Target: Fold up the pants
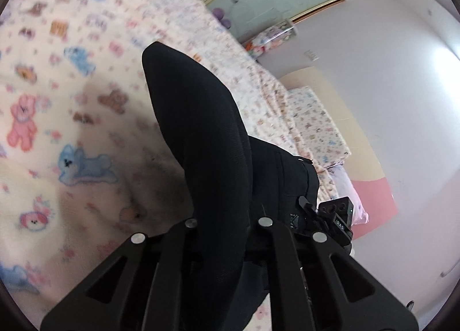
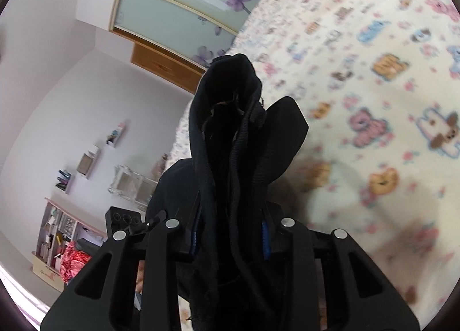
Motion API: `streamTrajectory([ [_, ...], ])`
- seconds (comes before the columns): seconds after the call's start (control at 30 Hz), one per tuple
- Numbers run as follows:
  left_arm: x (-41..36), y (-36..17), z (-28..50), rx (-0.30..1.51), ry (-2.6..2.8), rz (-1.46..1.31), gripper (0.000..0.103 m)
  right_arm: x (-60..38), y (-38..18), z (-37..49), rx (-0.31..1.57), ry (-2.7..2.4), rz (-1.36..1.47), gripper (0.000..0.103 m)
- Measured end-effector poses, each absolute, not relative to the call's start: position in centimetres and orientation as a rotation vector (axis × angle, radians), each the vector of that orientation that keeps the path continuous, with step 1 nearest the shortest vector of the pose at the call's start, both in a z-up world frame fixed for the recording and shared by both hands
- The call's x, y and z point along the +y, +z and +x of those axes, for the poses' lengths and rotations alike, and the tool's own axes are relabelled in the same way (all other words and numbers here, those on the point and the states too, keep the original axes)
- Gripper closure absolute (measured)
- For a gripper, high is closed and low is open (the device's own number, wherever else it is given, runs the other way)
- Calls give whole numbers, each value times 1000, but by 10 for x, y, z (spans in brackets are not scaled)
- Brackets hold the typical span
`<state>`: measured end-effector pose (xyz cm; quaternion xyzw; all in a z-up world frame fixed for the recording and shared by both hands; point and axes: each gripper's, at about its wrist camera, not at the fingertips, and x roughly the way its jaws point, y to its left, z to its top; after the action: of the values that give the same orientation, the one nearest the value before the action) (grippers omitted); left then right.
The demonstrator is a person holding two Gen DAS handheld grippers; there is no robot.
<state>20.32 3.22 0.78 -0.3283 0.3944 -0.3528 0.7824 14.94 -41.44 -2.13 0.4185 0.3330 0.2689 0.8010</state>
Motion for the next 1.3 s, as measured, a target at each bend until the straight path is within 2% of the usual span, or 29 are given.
streamTrajectory([
  [0.2, 53, 16, 198, 760, -734, -773, 95, -408, -9, 162, 644, 588, 935, 71],
  [0.5, 50, 11, 224, 737, -664, -748, 94, -401, -15, 199, 618, 531, 895, 71],
  [0.67, 50, -27, 252, 826, -582, -748, 93, -401, -46, 215, 708, 430, 880, 71],
  [0.8, 53, -49, 261, 871, -557, -771, 87, -409, -65, 216, 725, 413, 938, 71],
  [0.87, 50, -44, 257, 868, -524, -725, 75, -407, -62, 215, 733, 397, 926, 69],
  [0.93, 53, -39, 252, 840, -465, -701, 52, -408, -63, 211, 747, 378, 941, 58],
  [0.97, 56, -37, 250, 824, -438, -713, 43, -409, -63, 210, 759, 358, 946, 56],
  [1.03, 71, -30, 242, 769, -366, -760, 15, -412, -59, 204, 766, 330, 948, 49],
  [1.1, 89, -16, 227, 686, -226, -764, 9, -418, -50, 194, 749, 256, 932, 39],
  [1.2, 100, 9, 202, 561, -59, -663, 7, -434, -33, 172, 648, 103, 895, 38],
  [1.3, 72, 38, 179, 482, -68, -452, 2, -432, -6, 151, 523, 87, 808, 38],
])
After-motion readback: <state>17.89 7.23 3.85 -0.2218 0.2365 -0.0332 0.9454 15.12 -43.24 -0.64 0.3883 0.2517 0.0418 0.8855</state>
